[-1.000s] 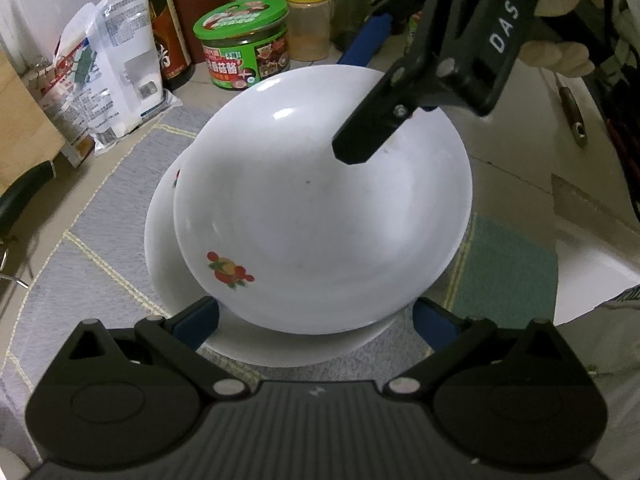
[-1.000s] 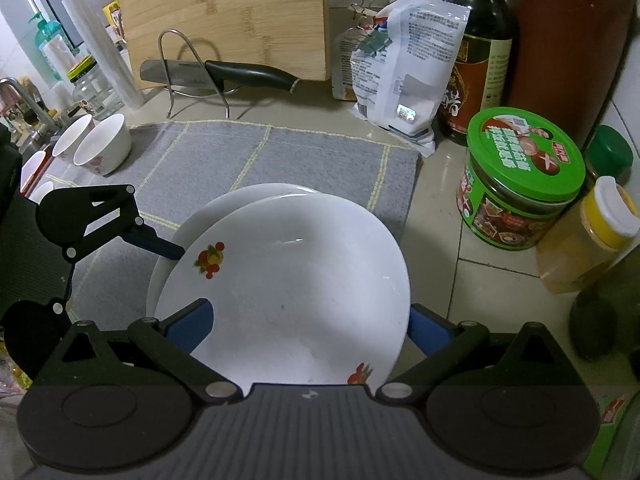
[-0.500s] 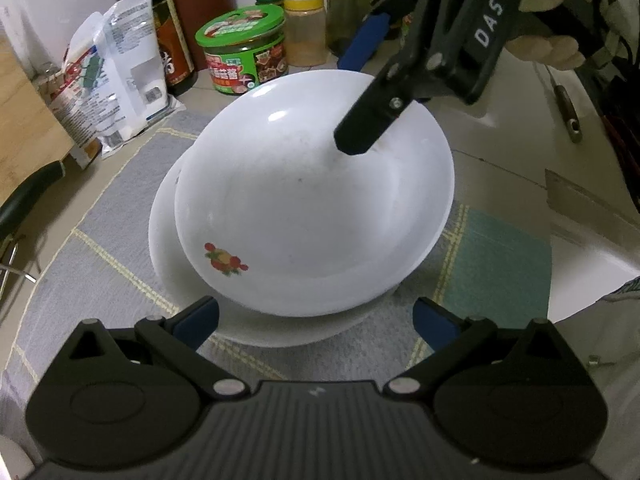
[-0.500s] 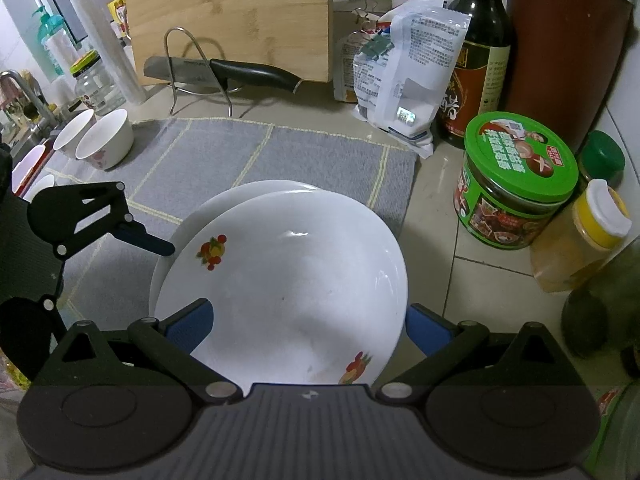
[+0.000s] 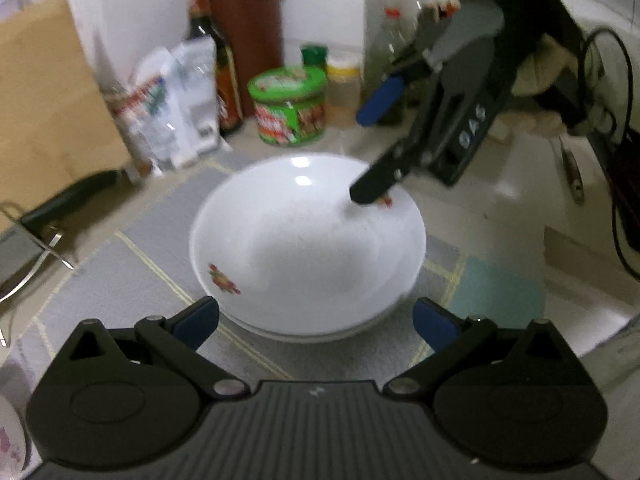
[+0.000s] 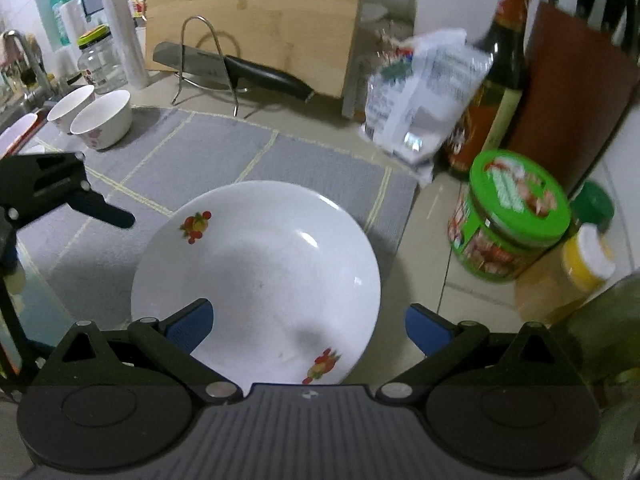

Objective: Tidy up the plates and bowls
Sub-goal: 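Open both grippers and pull them away from the plate stack, then move the right gripper to the plain white bowl and grasp its rim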

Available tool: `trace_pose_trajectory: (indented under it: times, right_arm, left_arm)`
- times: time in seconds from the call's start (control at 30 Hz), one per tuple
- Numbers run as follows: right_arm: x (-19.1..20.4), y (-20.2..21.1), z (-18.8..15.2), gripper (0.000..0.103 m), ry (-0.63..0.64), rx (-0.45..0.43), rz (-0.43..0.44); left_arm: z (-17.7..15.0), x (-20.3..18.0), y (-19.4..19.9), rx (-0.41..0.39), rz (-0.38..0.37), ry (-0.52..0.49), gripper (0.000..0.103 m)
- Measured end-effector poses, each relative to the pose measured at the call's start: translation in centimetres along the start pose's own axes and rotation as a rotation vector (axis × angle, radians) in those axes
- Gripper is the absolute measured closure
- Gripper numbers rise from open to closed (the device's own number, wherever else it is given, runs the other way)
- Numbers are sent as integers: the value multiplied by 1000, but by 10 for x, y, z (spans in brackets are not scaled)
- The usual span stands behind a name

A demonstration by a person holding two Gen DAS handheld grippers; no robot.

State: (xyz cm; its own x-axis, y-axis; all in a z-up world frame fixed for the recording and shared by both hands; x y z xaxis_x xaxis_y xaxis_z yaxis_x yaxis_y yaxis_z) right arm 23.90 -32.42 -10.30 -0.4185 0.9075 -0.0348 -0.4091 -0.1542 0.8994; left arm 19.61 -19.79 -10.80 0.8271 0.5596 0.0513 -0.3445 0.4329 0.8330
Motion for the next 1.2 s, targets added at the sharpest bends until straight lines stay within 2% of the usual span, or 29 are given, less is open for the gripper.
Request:
trace_pose_trajectory:
  times: [0.17, 0.37, 0.5, 0.63, 0.87, 1.07, 1.2]
  right_arm:
    - [8, 8, 11, 0, 12, -71, -63]
    - [30, 10, 24, 0, 16, -142, -62]
    - [50, 7, 34, 0, 5, -190, -7]
    - [68, 7, 44, 0, 1, -240, -1]
    - [96, 6, 48, 0, -79, -269, 38]
    - [124, 2, 41, 0, -96, -245, -16]
    - [154, 2, 40, 0, -130, -231, -20]
  left_arm:
    - [-6, 13, 15, -78, 75, 110, 1]
    - [-24, 33, 33, -130, 159, 270, 1]
    - [-39, 45, 42, -150, 206, 403, 1]
    - [-56, 54, 54, -155, 286, 491, 1]
    - [-87, 69, 76, -174, 357, 567, 1]
    - [-113, 78, 92, -207, 323, 567, 1]
    - [-137, 84, 104, -203, 311, 545, 1]
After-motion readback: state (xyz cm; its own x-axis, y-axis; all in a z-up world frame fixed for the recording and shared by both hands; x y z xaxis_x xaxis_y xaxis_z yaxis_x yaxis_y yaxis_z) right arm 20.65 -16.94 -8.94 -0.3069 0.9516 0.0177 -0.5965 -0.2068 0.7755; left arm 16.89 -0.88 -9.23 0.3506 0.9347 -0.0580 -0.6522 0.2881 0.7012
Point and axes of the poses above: each gripper's, at about its wrist camera, not at the fingertips, and y roughly against the way its jaws point, x to its left, z to its top, the point moved 10 cm from there along -y, roughly the way its jaws point, and after that the axes turned 9 degrees about x, right-handed, at the moved point
